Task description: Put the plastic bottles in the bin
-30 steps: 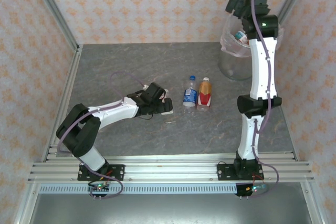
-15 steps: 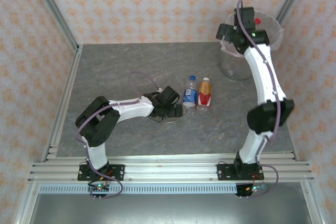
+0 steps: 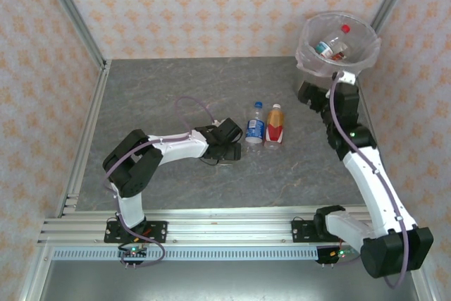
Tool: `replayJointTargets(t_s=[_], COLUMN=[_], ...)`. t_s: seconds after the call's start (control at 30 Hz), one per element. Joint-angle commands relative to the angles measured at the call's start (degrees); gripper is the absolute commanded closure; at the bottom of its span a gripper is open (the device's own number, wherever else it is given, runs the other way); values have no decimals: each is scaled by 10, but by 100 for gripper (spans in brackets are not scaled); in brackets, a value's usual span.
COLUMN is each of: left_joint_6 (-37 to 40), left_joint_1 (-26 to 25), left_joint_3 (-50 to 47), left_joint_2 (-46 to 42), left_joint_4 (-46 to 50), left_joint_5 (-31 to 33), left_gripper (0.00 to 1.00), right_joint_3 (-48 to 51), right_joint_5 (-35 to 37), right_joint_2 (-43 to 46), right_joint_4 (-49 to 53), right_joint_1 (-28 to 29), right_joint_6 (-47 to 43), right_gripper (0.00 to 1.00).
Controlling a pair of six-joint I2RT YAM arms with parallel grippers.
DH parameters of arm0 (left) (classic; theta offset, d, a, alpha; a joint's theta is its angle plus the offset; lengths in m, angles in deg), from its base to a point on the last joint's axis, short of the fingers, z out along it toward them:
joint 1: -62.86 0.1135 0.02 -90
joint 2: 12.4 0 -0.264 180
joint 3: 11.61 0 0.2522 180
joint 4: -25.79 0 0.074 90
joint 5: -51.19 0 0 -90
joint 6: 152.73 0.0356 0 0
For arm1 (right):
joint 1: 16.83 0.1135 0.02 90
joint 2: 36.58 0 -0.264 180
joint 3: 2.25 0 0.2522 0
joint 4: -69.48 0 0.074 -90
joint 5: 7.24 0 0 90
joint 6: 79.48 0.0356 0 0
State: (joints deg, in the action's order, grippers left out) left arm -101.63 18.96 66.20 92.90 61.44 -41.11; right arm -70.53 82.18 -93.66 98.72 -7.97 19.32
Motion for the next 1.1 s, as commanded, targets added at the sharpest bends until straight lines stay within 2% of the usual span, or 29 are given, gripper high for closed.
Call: replayJointTargets(t_s=[0.0, 0.17, 0.27, 0.53, 0.63, 0.8, 1.07], left_joint_6=[9, 40, 66, 128, 151, 191, 254], left_joint_1=[-4, -4, -4, -3, -4, -5, -25], left_joint_3=[-4, -32, -40, -83, -103, -117, -103], left_joint_2=[-18, -58, -82, -160, -193, -227, -241], left_joint_4=[23, -15, -28, -94, -128, -165, -201], left_joint_5=[51, 59, 60, 49, 42, 9, -12], left_gripper=[21, 33, 39, 41, 41, 43, 43], right_joint_3=[61, 157, 182, 255, 251, 227, 201], right_joint_5=[-20, -60, -83, -104, -115, -208, -376], right_joint_2=[58, 110, 114, 117, 101, 52, -1], right_joint_4=[-66, -124, -139, -235, -233, -211, -263], right_joint_1=[1, 1, 1, 1, 1, 1, 3], right_joint_6=[58, 95, 108, 176, 217, 284, 360], right_gripper=[1, 1, 1, 1, 1, 1, 0])
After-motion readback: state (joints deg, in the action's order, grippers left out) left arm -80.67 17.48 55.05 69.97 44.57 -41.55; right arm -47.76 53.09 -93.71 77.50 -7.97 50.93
